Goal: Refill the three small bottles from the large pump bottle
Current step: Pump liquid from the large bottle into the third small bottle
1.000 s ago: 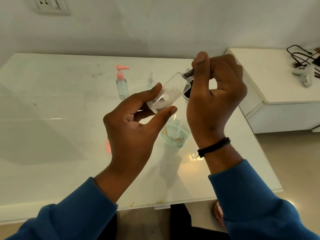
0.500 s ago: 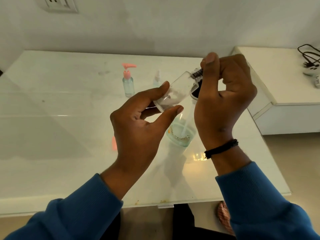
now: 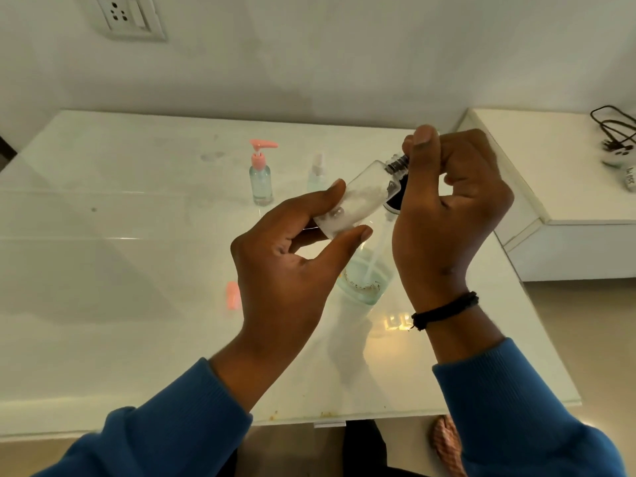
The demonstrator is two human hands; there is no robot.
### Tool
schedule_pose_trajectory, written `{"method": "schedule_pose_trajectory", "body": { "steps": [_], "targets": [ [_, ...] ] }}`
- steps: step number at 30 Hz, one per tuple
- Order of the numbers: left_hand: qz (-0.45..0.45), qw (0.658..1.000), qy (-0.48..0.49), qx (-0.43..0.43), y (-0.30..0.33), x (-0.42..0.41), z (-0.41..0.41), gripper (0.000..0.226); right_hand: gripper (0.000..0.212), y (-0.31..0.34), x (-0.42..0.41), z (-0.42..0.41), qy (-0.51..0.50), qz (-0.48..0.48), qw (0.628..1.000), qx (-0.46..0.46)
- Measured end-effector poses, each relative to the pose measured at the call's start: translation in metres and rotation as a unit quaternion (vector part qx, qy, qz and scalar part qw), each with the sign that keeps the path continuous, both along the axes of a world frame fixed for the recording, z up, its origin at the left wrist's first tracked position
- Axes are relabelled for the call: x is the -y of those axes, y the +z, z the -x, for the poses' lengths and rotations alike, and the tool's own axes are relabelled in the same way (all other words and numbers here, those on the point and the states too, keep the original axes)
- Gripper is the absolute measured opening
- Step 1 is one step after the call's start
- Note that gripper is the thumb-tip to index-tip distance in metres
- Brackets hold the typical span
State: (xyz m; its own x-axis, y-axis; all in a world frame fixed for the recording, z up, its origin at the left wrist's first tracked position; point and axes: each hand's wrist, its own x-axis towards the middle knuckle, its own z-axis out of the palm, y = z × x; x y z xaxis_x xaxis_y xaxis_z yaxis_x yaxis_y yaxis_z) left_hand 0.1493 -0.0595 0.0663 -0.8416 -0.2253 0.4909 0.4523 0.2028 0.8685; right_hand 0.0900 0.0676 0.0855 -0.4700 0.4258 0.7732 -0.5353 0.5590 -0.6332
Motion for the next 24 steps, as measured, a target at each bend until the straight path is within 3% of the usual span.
{"method": "schedule_pose_trajectory", "body": {
  "steps": [24],
  "targets": [
    [-0.001, 1.0, 0.004, 0.008, 0.0011, -0.0007, -0.0009, 0.044, 0.037, 0.0048, 0.0002, 0.001, -0.005, -0.018, 1.0, -0.01]
  ]
}}
